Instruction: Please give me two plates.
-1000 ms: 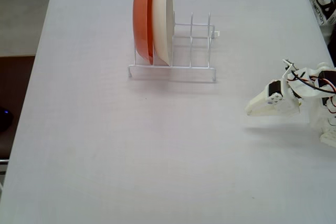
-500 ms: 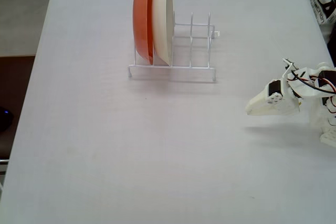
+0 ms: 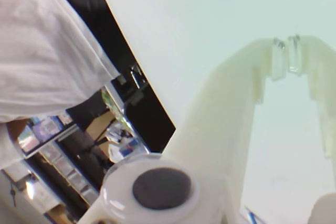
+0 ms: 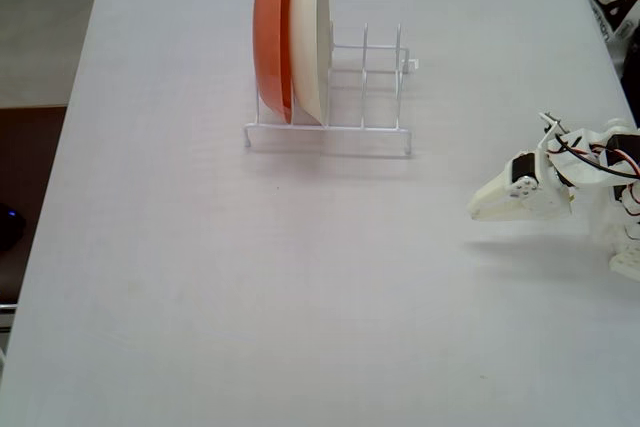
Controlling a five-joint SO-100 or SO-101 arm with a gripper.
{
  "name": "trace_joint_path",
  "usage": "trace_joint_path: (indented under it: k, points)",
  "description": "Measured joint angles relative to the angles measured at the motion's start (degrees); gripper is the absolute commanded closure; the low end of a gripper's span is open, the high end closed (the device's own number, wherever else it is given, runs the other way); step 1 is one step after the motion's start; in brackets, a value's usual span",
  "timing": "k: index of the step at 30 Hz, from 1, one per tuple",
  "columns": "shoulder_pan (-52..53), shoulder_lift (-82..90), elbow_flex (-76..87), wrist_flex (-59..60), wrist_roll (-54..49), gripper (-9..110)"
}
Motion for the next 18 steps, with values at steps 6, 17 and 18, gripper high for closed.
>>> trace_joint_path:
  k: [6,17,18]
  points:
    - [0.0,0.0,0.0,0.0,0.44,102]
    - [0.0,0.0,0.0,0.0,1.32,102]
    - [0.0,0.0,0.0,0.09,1.32,102]
